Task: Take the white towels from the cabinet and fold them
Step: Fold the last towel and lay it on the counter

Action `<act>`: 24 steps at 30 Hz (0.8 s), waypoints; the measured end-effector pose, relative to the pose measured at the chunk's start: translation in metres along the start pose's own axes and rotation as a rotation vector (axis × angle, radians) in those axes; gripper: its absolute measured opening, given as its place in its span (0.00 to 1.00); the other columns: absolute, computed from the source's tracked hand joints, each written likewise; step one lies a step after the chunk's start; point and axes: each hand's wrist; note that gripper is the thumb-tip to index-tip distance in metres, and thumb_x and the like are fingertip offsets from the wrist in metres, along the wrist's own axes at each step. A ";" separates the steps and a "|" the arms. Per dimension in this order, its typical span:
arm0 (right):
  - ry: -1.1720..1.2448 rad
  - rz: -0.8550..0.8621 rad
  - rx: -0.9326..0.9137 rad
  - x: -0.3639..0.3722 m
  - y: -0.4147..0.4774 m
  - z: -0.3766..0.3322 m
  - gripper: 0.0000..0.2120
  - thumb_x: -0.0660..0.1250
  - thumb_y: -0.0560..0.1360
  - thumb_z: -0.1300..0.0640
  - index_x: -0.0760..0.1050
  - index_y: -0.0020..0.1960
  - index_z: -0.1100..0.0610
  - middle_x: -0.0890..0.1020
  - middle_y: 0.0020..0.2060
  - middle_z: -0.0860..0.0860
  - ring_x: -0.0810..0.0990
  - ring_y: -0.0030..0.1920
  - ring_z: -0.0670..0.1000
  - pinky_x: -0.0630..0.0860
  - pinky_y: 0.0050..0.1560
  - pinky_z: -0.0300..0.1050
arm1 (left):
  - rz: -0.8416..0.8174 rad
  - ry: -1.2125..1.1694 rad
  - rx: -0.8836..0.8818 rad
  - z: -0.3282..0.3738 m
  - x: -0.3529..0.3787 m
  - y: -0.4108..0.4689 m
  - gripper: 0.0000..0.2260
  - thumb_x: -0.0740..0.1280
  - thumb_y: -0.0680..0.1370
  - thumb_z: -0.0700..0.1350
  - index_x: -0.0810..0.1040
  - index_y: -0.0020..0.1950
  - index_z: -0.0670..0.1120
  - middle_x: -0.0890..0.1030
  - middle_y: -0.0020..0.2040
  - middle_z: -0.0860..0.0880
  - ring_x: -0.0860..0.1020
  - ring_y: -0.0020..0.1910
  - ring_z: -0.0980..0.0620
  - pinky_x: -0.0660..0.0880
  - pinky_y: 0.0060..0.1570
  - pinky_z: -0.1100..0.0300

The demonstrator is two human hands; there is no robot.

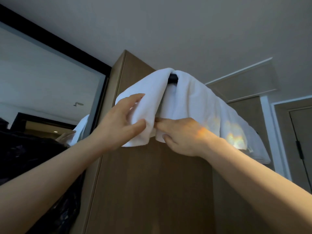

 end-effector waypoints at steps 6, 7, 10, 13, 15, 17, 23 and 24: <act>-0.168 -0.057 0.068 -0.007 -0.010 0.016 0.20 0.51 0.82 0.43 0.67 0.70 0.50 0.71 0.63 0.51 0.79 0.50 0.57 0.71 0.49 0.50 | -0.037 0.029 0.026 -0.004 0.000 0.002 0.29 0.63 0.72 0.52 0.64 0.74 0.58 0.70 0.65 0.63 0.71 0.61 0.59 0.73 0.60 0.54; -0.185 -0.035 0.088 -0.008 -0.015 0.019 0.20 0.51 0.82 0.42 0.70 0.67 0.51 0.71 0.61 0.51 0.79 0.48 0.57 0.71 0.47 0.49 | -0.028 0.032 0.023 -0.005 0.001 0.002 0.29 0.63 0.72 0.53 0.64 0.74 0.58 0.71 0.66 0.62 0.72 0.61 0.59 0.73 0.60 0.55; -0.233 0.055 0.152 -0.006 -0.026 0.027 0.21 0.51 0.81 0.41 0.75 0.60 0.52 0.73 0.56 0.49 0.79 0.46 0.56 0.71 0.42 0.48 | -0.013 0.047 0.019 -0.006 0.004 0.003 0.30 0.62 0.72 0.52 0.63 0.74 0.58 0.71 0.67 0.61 0.72 0.61 0.56 0.72 0.58 0.56; -0.221 0.098 0.277 0.003 -0.025 0.040 0.22 0.50 0.81 0.41 0.76 0.60 0.51 0.75 0.57 0.47 0.80 0.50 0.53 0.69 0.40 0.46 | -0.007 0.056 0.005 -0.007 0.008 0.004 0.30 0.60 0.71 0.52 0.62 0.75 0.58 0.71 0.64 0.61 0.72 0.59 0.56 0.71 0.55 0.57; -0.141 0.092 0.340 0.010 -0.018 0.049 0.21 0.51 0.81 0.41 0.75 0.63 0.50 0.75 0.61 0.46 0.79 0.56 0.52 0.73 0.46 0.46 | 0.005 0.064 0.003 -0.008 0.009 0.004 0.30 0.60 0.71 0.51 0.63 0.74 0.57 0.72 0.64 0.60 0.72 0.58 0.56 0.69 0.53 0.58; 0.042 0.069 0.405 0.016 -0.008 0.056 0.20 0.55 0.81 0.42 0.73 0.65 0.50 0.77 0.62 0.48 0.78 0.59 0.54 0.75 0.53 0.49 | 0.004 0.067 0.011 -0.009 0.010 0.003 0.29 0.59 0.72 0.52 0.63 0.74 0.57 0.73 0.64 0.58 0.73 0.57 0.55 0.70 0.52 0.58; 0.899 0.034 0.577 0.027 0.031 0.061 0.35 0.64 0.77 0.42 0.55 0.79 0.50 0.74 0.69 0.53 0.86 0.38 0.49 0.83 0.44 0.45 | 0.000 0.085 0.026 -0.011 0.007 0.002 0.27 0.60 0.73 0.52 0.62 0.73 0.60 0.73 0.59 0.61 0.74 0.55 0.60 0.74 0.51 0.56; 1.014 0.031 0.583 0.026 0.035 0.062 0.37 0.66 0.77 0.41 0.53 0.79 0.50 0.69 0.73 0.53 0.86 0.39 0.48 0.83 0.42 0.42 | 0.004 0.088 0.027 -0.011 0.007 0.003 0.27 0.60 0.72 0.52 0.63 0.72 0.60 0.74 0.58 0.62 0.74 0.55 0.62 0.74 0.50 0.58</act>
Point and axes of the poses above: each hand's wrist, its own y-axis towards the middle knuckle, its own x-axis out of the palm, z = x × y
